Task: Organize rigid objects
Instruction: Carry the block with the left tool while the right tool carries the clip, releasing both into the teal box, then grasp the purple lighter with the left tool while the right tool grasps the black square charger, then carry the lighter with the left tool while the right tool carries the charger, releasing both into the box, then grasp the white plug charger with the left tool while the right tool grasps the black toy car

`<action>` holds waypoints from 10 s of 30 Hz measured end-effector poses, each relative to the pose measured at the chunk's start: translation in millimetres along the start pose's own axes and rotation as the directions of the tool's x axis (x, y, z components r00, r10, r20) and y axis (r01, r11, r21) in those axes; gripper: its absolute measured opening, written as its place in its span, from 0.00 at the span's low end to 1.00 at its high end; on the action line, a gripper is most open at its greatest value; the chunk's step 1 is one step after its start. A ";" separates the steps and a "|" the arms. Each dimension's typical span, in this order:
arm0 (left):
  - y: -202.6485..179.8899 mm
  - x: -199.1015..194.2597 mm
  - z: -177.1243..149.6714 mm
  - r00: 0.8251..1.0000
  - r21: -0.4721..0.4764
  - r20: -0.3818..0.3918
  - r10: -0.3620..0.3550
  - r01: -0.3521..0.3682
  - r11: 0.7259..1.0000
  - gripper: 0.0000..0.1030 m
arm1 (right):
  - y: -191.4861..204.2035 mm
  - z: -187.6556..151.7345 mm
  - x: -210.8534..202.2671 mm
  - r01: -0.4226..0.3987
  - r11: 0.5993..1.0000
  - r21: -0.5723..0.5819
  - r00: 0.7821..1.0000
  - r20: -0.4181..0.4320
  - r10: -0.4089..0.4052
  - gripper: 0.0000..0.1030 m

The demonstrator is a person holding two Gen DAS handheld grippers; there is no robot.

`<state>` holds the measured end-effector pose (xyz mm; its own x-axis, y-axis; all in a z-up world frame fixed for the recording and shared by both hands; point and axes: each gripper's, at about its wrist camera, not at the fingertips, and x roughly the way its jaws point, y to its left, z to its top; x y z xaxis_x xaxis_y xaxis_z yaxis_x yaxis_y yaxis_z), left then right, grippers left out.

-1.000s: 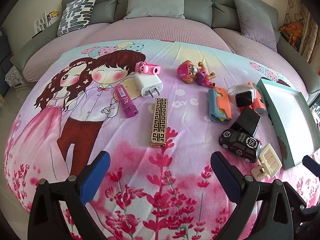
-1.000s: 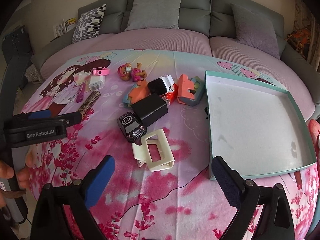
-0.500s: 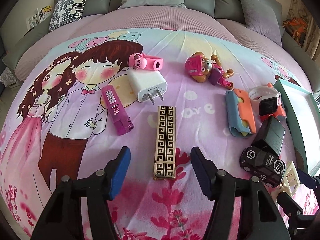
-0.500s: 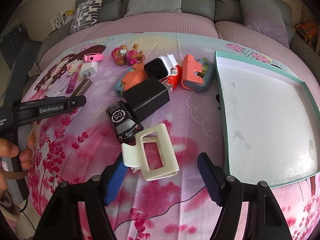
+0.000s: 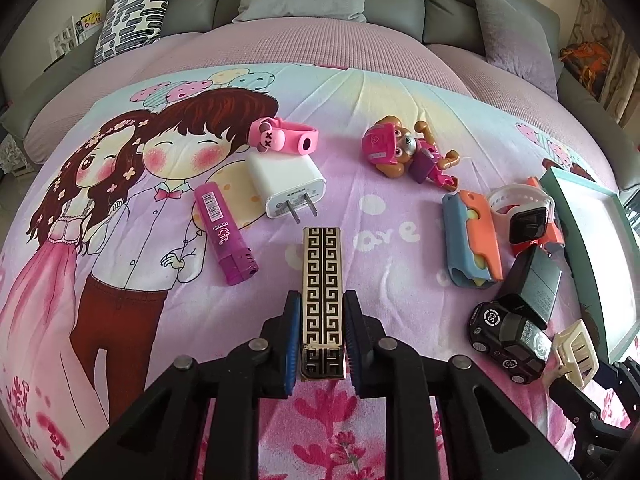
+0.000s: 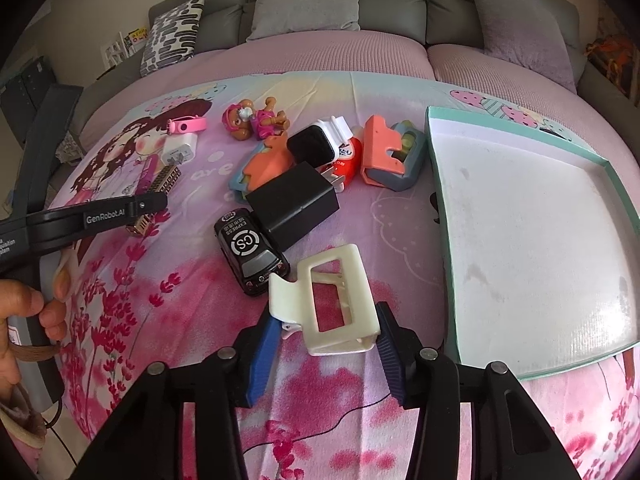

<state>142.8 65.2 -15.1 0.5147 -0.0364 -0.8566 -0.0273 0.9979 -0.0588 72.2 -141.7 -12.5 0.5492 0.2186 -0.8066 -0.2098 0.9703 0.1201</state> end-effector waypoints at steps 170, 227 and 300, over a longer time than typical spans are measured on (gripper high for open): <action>-242.5 -49.3 9.9 0.982 0.344 -0.076 -0.171 0.187 0.920 0.20 | -182.4 26.9 -48.8 0.158 0.958 0.237 0.987 -0.079 -0.143 0.64; -279.1 -13.8 -17.3 0.966 0.345 -0.184 -0.180 0.235 0.909 0.37 | -205.5 7.1 -32.4 0.200 0.946 0.255 0.978 -0.113 -0.177 0.66; 51.0 -19.3 3.5 0.992 -0.133 -0.122 0.030 -0.046 0.990 0.95 | 44.3 54.5 34.1 -0.005 0.995 -0.100 0.995 -0.103 -0.005 1.00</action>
<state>134.5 117.0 0.3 0.4052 -0.0125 -0.9142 -0.1645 0.9826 -0.0864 125.7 -85.7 -3.1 0.4641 0.2016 -0.8625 -0.2926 0.9540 0.0655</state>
